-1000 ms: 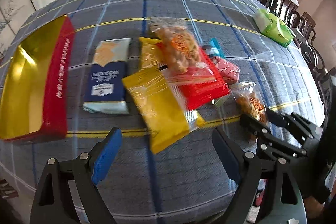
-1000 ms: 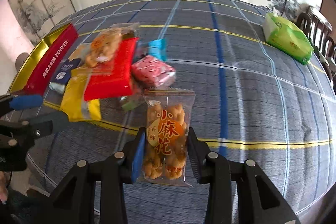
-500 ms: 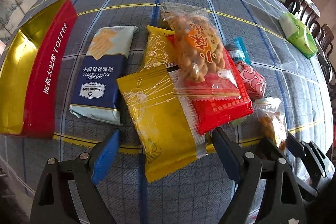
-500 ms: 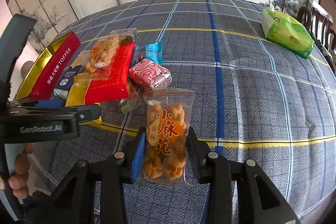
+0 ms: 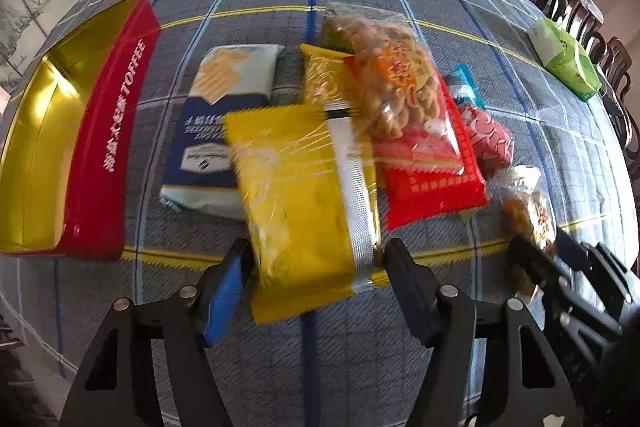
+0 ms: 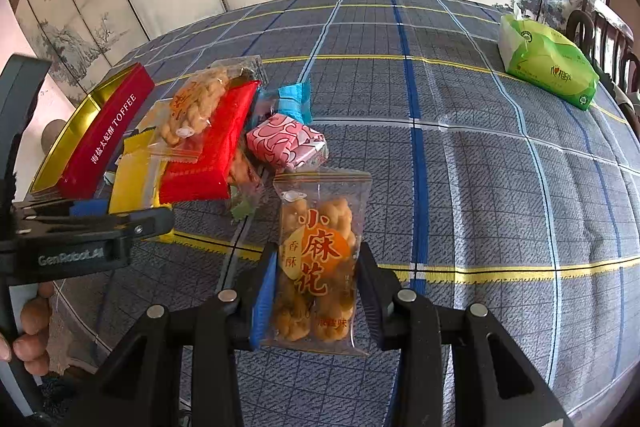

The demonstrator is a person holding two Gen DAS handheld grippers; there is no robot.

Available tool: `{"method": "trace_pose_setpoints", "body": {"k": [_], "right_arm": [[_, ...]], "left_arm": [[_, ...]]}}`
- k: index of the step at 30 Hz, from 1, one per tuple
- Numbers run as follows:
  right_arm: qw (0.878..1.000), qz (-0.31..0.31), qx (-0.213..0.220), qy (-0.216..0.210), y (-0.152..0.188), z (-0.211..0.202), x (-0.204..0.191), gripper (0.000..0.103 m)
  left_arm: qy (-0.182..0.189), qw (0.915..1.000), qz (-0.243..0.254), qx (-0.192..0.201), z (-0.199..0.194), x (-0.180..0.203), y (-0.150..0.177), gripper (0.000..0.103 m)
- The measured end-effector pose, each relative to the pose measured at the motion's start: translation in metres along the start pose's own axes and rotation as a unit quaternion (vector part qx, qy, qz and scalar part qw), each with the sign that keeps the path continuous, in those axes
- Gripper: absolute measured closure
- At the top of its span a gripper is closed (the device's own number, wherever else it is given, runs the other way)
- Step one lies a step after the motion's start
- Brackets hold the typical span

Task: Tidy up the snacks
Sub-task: 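Grasp the yellow biscuit pack with the left tool while the right tool grasps the clear twisted-snack bag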

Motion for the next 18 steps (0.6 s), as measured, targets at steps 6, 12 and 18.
{"method": "trace_pose_setpoints", "body": {"k": [6,12,18], "right_arm": [[1.000,0.001,-0.001,0.002,0.000,0.000,-0.001,0.064],[1.000,0.002,-0.001,0.005,-0.001,0.001,-0.001,0.064],[1.000,0.006,0.001,0.005,-0.001,0.001,-0.001,0.063]], "left_arm": [[0.012,0.9999,0.008,-0.005,-0.004,-0.007,0.004,0.040],[0.039,0.9990,0.019,0.011,-0.014,-0.012,0.003,0.038],[0.044,0.9990,0.011,0.008,-0.013,-0.016,0.000,0.034]]}}
Point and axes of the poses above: each gripper's, at about its wrist camera, not at the fingertips, and z roughly the way its jaws point, x to its right, y to its underside, the point moved 2 cm from there along z, roughly the way its jaws point, and after that the axes turned 5 degrees about -z, right-handed, at the moved point
